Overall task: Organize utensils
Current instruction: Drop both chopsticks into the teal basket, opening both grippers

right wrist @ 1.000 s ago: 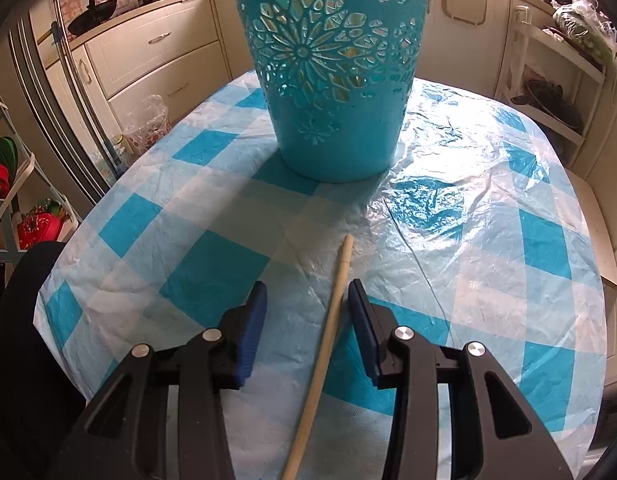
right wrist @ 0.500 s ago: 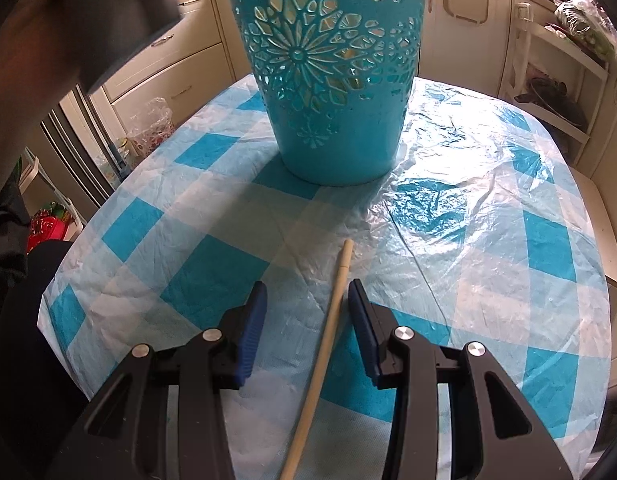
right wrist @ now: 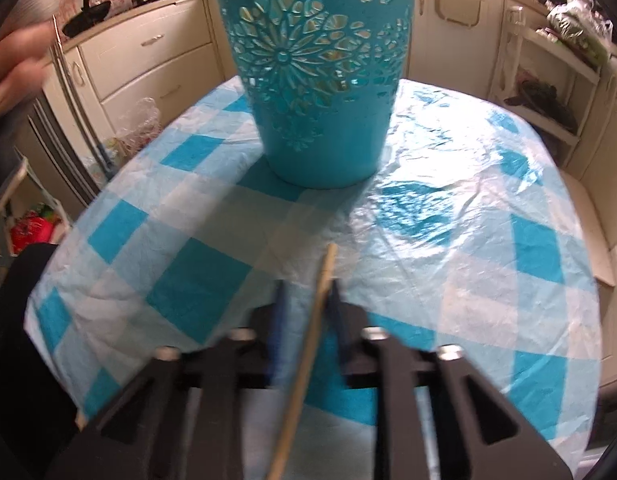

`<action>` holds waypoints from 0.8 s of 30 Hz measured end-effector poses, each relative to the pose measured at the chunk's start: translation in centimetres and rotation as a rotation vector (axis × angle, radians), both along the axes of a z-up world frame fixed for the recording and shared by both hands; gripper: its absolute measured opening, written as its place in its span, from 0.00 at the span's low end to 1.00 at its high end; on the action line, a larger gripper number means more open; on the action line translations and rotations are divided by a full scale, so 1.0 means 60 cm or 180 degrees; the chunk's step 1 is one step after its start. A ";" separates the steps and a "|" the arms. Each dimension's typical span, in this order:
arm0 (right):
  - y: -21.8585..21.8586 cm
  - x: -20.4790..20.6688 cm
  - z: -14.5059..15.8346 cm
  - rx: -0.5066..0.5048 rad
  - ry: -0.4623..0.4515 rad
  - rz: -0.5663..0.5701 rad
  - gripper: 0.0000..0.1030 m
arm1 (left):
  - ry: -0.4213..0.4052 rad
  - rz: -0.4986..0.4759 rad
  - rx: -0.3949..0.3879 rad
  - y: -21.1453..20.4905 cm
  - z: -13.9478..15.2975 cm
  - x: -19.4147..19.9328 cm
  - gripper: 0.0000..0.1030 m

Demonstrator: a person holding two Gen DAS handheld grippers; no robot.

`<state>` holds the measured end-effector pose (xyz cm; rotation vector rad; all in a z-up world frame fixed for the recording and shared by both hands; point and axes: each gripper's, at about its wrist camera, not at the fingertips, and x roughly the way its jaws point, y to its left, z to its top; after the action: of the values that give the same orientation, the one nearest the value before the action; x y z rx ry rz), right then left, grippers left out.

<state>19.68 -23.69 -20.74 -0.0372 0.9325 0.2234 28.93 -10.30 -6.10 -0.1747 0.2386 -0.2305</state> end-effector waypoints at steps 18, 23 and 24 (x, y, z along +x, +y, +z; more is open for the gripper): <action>-0.105 -0.061 0.184 0.2058 -0.1493 0.0155 0.06 | 0.0161 0.0055 -0.0064 0.056 -0.038 -0.060 0.52; -0.139 -0.084 0.299 0.2466 -0.2932 -0.0211 0.06 | 0.0104 0.0240 -0.0242 0.069 -0.026 -0.070 0.52; -0.139 -0.083 0.316 0.2496 -0.3214 -0.0239 0.06 | 0.0078 0.0275 -0.0275 0.071 -0.022 -0.073 0.52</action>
<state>14.71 -32.00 -1.77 0.5631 -0.1982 0.4312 24.57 -6.03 -7.42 -0.2730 0.2451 -0.1529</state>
